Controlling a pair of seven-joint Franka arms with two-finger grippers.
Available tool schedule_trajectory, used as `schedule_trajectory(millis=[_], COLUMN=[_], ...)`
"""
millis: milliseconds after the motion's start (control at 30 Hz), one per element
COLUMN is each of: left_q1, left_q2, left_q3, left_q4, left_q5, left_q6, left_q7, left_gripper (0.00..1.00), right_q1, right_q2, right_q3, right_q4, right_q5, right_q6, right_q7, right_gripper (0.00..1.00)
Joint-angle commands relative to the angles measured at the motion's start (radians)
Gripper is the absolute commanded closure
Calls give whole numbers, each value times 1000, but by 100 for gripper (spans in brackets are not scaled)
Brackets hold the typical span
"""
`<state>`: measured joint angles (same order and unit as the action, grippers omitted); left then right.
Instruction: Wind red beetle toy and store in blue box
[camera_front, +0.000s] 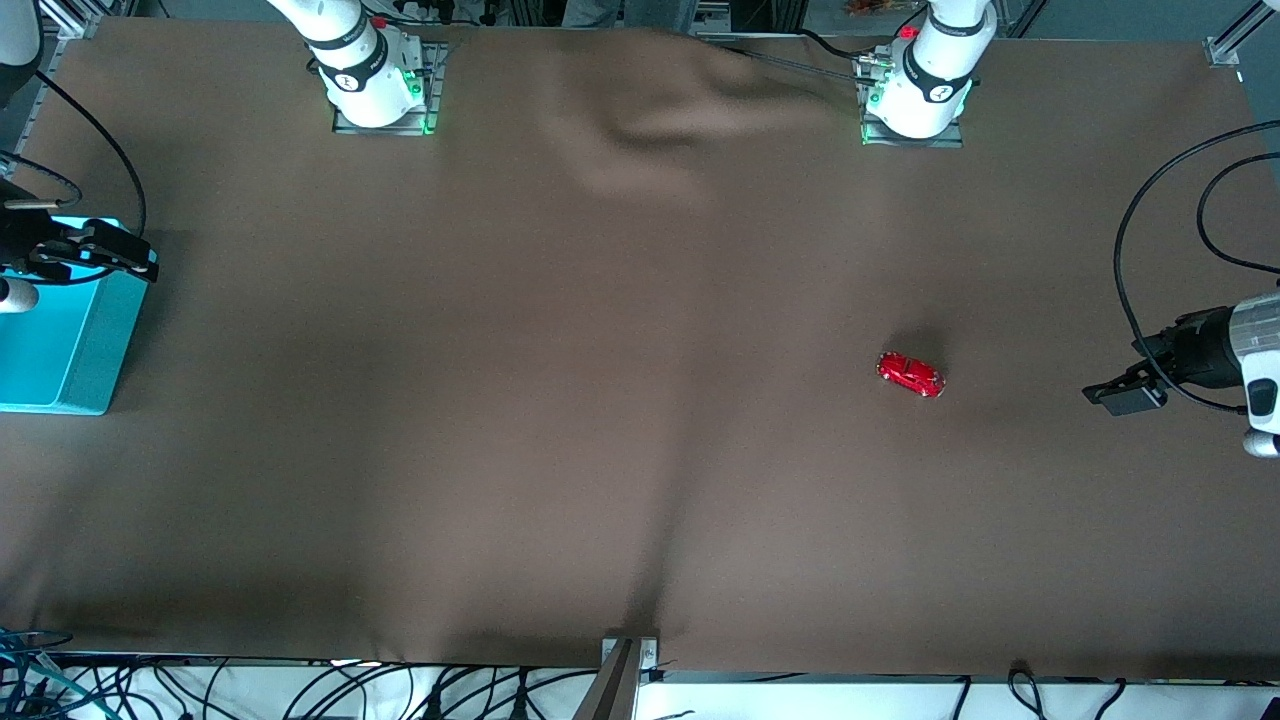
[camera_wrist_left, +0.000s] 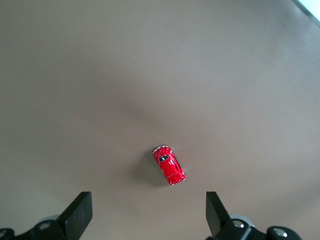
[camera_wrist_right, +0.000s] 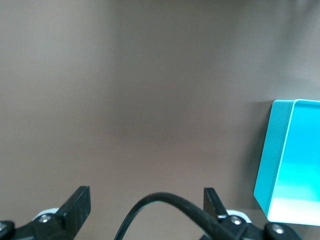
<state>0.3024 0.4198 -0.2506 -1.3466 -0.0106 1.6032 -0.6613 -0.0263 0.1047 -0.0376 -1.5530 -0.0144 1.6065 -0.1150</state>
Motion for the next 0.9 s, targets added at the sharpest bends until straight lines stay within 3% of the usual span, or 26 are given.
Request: schedule_trajectory(millis=[0,400,868], left_q1=[6,4,-9], left_q2=[7,20,10], left_q3=[-3,-10,-56], left_q4=[-19,-143,-353], left_q5=[-23,-94,-86], left_q6=[-6,64,277], left_q7=[-119,-356,-485], left_gripper=[0,0,0], right_q1=[-6,-4,-3], right_q2=[10,10,12], right_q3=[2,4,5], right_q4=[30,30,30], right_q5=[16,16,16], right_q6=[-8,-8,-7], right_q7=[-17,-17,-17], right_gripper=[0,0,0])
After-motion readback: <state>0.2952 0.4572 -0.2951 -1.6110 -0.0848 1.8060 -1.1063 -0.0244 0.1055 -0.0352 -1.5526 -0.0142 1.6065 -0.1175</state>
